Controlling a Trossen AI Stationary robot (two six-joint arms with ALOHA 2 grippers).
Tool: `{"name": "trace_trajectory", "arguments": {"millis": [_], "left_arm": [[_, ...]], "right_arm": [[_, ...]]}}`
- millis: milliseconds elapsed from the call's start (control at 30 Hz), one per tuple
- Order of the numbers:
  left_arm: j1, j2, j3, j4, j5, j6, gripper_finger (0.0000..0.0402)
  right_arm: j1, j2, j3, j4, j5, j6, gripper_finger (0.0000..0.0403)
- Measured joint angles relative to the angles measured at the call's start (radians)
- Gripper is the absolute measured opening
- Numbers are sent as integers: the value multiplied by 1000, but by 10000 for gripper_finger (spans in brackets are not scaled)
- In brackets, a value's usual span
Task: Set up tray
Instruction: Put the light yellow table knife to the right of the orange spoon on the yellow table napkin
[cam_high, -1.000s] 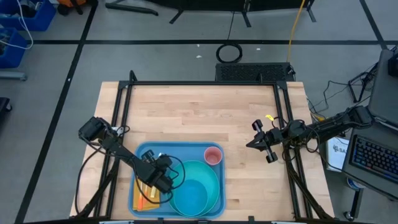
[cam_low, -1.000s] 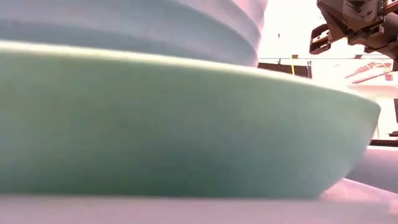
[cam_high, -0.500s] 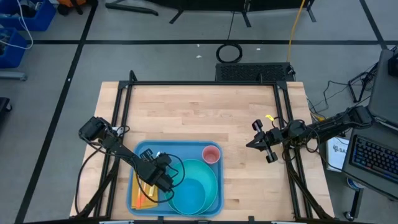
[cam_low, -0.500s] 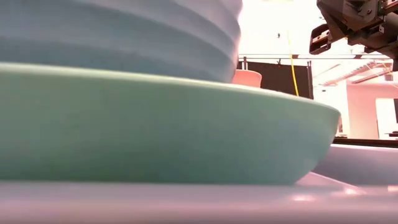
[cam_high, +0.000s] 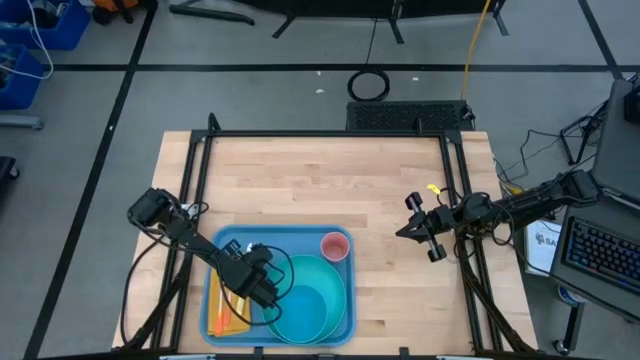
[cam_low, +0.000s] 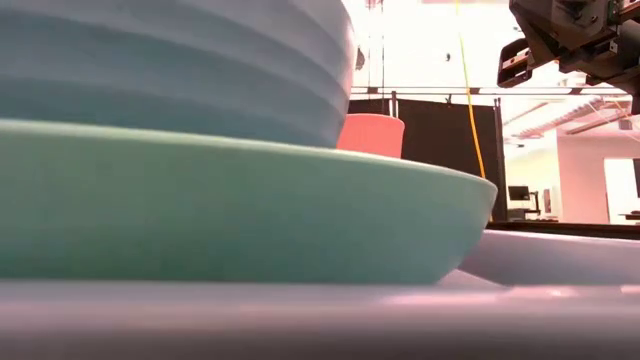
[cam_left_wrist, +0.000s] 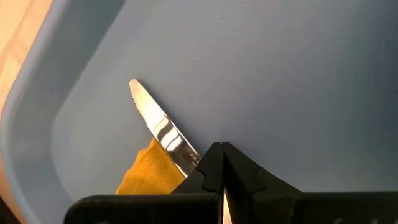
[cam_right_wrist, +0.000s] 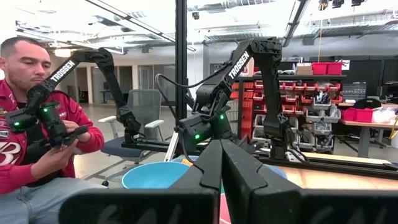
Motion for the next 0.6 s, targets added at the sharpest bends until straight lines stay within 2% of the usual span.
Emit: {"name": "trace_trajectory", "arguments": {"millis": [600], "left_arm": [[0,0,2,-16,8,-41,0]], "right_arm": [[0,0,0,0,0,0,0]]}}
